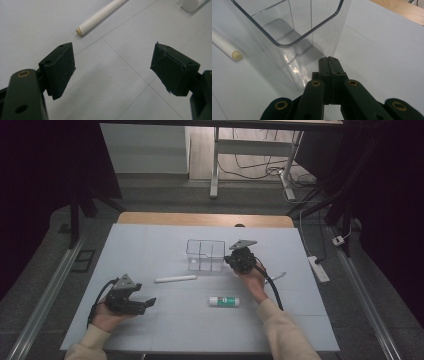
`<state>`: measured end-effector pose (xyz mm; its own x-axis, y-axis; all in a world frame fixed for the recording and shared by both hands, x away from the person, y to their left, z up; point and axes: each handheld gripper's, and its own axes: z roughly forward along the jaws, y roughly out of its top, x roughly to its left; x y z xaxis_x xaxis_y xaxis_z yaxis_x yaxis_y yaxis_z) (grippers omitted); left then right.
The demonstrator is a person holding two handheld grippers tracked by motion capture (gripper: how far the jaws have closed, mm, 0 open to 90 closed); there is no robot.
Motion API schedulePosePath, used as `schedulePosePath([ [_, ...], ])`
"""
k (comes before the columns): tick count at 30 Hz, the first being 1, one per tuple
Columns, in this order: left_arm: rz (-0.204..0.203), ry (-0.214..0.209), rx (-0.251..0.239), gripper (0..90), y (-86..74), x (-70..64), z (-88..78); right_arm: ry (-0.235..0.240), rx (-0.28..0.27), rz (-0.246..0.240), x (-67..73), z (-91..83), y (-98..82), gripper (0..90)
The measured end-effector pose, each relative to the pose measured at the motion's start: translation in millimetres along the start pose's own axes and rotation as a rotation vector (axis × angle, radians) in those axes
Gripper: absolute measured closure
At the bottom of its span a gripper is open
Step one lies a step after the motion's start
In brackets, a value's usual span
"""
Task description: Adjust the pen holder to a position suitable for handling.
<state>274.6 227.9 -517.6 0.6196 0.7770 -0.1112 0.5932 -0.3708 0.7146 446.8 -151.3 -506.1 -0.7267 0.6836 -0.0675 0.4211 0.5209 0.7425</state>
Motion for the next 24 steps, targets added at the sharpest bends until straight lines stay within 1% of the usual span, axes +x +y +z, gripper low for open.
schedulePosePath([
  [6, 0.0, 0.002, -0.003, 19.7, -0.6, 0.2, -0.8, 0.003, -0.008, -0.006, 0.7, 0.0, 0.5, 88.9],
  [9, -0.002, 0.004, -0.009, 19.7, -0.5, 0.4, -1.6, -0.018, -0.02, -0.015, 0.5, -6.0, 1.1, 89.0],
  [10, -0.001, 0.005, -0.008, 19.7, -0.4, 0.3, -1.7, -0.018, -0.02, -0.015, 0.5, -6.0, 1.1, 89.0],
  [13, 0.004, 0.003, -0.008, 19.7, -0.1, -0.5, -1.5, -0.015, -0.028, -0.019, -1.3, -13.7, 1.1, 89.0],
  [14, 0.004, 0.003, -0.008, 19.8, -0.1, -0.5, -1.2, -0.013, -0.035, -0.021, -2.3, -18.7, 0.3, 89.0],
  [15, 0.003, 0.003, -0.007, 19.8, -0.1, -0.4, -0.9, -0.013, -0.035, -0.021, -2.3, -18.7, 0.3, 89.0],
  [19, 0.001, 0.005, -0.006, 19.8, -0.5, 0.4, -0.3, -0.007, -0.032, -0.031, -5.0, -29.6, -4.6, 89.0],
  [21, 0.001, 0.005, -0.006, 19.8, -0.4, 0.8, -0.4, -0.007, -0.029, -0.036, -6.4, -31.8, -5.8, 89.0],
  [23, 0.001, 0.004, -0.008, 19.8, -0.6, 1.2, -0.7, -0.007, -0.034, -0.032, -9.1, -36.2, -8.6, 89.0],
  [24, -0.001, 0.005, -0.012, 19.8, -0.6, 1.5, -1.1, -0.007, -0.039, -0.022, -12.7, -41.3, -11.3, 89.0],
])
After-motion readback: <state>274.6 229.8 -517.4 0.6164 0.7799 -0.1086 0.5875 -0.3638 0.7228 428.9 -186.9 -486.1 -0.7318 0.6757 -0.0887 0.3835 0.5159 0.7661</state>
